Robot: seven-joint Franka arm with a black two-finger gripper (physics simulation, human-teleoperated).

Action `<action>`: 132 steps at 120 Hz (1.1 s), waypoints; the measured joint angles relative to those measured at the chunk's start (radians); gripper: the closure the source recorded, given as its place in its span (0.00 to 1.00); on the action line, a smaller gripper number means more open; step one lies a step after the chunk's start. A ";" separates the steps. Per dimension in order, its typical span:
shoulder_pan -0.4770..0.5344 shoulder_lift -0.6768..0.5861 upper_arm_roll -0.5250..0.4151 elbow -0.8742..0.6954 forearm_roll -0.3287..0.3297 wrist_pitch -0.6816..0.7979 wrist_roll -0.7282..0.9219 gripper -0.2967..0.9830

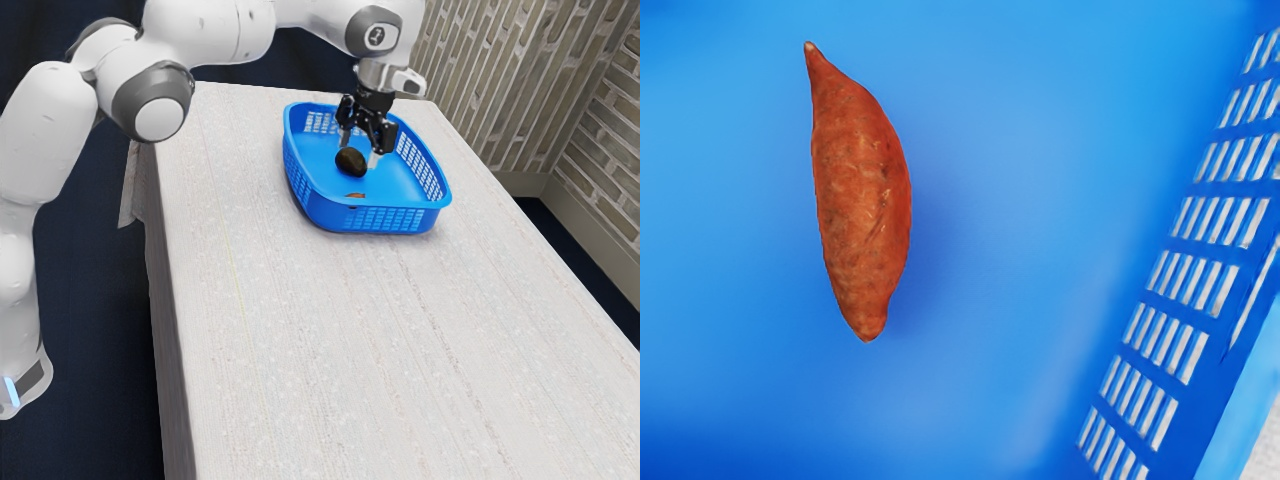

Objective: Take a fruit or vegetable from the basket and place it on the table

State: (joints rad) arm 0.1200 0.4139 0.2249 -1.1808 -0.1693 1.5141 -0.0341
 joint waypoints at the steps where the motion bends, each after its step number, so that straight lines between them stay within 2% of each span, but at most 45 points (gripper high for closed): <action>1: 0.000 0.007 0.000 0.008 -0.001 0.002 0.001 0.24; 22: 0.029 0.119 -0.001 0.100 -0.031 0.037 0.020 0.24; 50: 0.069 0.187 -0.011 0.129 -0.076 0.062 0.040 0.24; 83: 0.082 0.178 -0.022 0.063 -0.095 0.079 0.054 0.24; 132: 0.106 0.229 -0.025 0.058 -0.101 0.084 0.068 0.24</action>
State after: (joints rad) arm 0.2261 0.6434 0.2002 -1.1226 -0.2703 1.5984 0.0336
